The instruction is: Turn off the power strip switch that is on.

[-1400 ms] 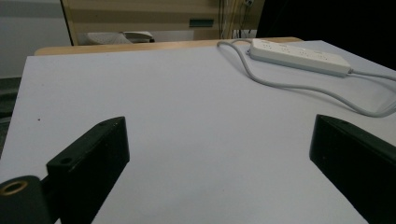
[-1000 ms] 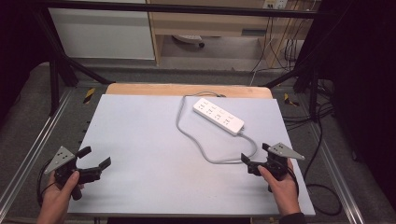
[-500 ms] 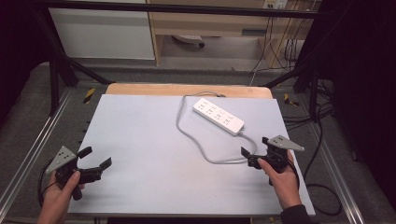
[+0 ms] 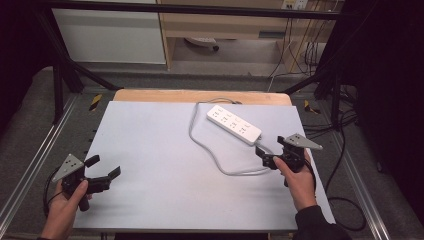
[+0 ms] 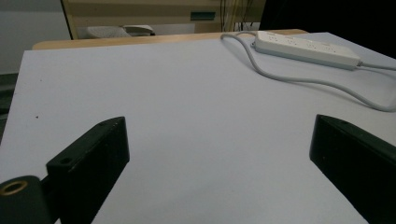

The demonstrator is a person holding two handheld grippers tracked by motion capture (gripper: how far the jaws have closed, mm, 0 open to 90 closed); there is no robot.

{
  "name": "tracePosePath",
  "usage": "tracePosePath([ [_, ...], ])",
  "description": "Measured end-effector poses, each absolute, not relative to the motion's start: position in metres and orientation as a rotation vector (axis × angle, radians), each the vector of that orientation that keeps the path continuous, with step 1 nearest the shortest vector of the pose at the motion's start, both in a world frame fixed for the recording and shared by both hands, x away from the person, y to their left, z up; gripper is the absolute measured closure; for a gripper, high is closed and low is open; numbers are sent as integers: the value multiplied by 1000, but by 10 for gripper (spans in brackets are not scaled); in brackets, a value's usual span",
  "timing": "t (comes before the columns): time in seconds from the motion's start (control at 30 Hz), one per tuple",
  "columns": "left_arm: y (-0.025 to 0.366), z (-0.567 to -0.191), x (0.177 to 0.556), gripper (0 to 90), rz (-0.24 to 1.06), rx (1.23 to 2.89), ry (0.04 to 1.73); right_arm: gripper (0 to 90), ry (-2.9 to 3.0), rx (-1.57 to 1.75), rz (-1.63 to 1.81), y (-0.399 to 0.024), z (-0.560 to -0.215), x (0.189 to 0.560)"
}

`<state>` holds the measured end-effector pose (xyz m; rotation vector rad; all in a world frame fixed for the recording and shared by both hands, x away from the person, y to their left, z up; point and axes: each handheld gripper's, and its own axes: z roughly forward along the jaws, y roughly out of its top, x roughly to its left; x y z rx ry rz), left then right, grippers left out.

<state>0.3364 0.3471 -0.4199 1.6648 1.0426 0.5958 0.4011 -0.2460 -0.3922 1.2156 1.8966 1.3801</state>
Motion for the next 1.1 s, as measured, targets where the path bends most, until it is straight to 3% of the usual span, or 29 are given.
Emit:
tracePosePath([
  [1.1,342,-426,353,51,580,1706,1032,55,1849,1249,1349,-234,-376,453],
])
